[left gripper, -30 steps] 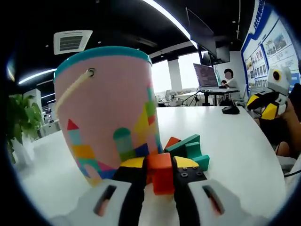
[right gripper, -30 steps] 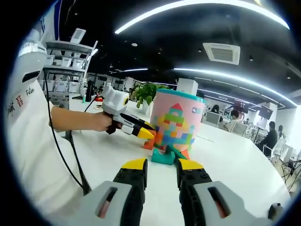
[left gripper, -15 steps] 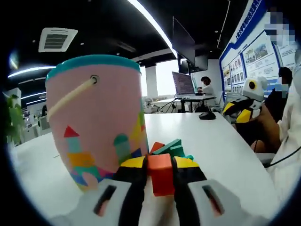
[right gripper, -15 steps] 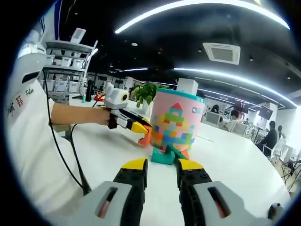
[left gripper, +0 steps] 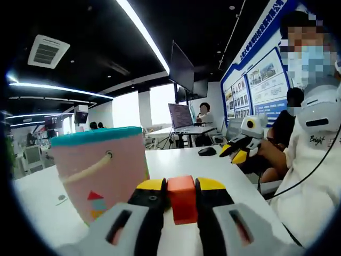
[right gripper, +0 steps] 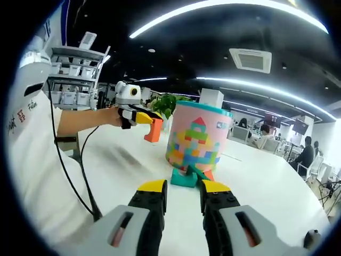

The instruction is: Arrange the toys in the designated storage area by placing each visible toy with the group until no toy remains scattered across the table.

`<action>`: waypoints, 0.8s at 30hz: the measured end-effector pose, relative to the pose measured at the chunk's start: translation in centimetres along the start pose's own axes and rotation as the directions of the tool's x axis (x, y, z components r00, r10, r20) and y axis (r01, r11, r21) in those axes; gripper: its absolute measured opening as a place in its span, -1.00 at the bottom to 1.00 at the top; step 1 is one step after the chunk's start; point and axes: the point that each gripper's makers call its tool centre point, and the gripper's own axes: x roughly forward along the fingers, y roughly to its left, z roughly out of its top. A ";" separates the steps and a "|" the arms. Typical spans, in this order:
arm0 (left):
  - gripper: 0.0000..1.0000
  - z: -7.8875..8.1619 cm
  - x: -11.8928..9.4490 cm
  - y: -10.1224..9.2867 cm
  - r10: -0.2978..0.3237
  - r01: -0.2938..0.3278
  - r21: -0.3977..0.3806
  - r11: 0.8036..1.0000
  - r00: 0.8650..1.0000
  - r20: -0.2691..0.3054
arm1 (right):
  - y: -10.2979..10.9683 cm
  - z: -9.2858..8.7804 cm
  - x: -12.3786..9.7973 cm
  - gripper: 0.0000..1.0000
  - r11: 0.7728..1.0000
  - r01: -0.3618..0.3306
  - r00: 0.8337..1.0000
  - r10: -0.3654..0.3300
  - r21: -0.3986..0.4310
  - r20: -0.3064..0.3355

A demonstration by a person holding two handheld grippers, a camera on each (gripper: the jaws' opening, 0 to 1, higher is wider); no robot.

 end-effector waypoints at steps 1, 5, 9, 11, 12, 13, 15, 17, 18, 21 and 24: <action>-0.57 0.6 -0.3 0.2 -0.009 0.010 -0.010 1.000 1.000 0.014 | 0.1 0.3 -0.1 -0.50 1.000 -0.012 1.000 0.012 0.014 0.018; -0.57 2.4 -0.9 0.8 -0.019 0.019 0.000 1.000 0.999 0.038 | 0.2 0.8 -0.2 -0.44 1.000 -0.012 1.000 0.012 0.025 0.027; -0.57 4.4 -1.8 1.7 -0.025 0.024 0.007 1.000 0.998 0.050 | 0.4 1.4 -0.3 -0.40 1.000 -0.020 0.999 0.020 0.016 0.030; -0.57 5.4 -2.3 2.2 -0.023 0.022 0.019 1.000 0.998 0.056 | 0.5 1.6 -0.4 -0.38 1.000 -0.029 0.999 0.029 0.006 0.034; -0.57 6.0 -2.5 2.4 -0.023 0.022 0.017 1.000 0.998 0.065 | 0.6 1.7 -0.5 -0.38 0.999 -0.033 0.999 0.033 0.004 0.036; -0.57 6.6 -2.8 2.6 -0.026 0.025 0.017 1.000 0.997 0.075 | 0.6 1.8 -0.5 -0.37 0.999 -0.036 0.999 0.035 0.005 0.038; -0.57 7.9 -3.3 3.0 -0.030 0.028 0.021 0.999 0.995 0.090 | 0.6 1.8 -0.6 -0.36 0.999 -0.039 0.999 0.038 0.005 0.038; -0.57 9.2 -3.8 3.5 -0.026 0.024 0.021 0.999 0.995 0.101 | 0.7 1.8 -0.8 -0.35 0.998 -0.055 0.998 0.054 0.012 0.033; -0.57 10.1 -4.0 3.7 -0.019 0.016 0.027 1.000 0.994 0.103 | 0.7 1.7 -0.8 -0.34 0.998 -0.057 0.998 0.057 0.014 0.029; -0.57 11.9 -4.4 3.7 -0.026 0.021 0.046 0.999 0.993 0.118 | 0.6 1.9 -1.1 -0.33 0.998 -0.056 0.998 0.055 0.021 0.032; -0.57 14.3 -4.7 3.7 -0.080 0.074 0.048 0.996 0.987 0.140 | 0.5 2.1 -1.2 -0.34 0.998 -0.056 0.998 0.055 0.021 0.036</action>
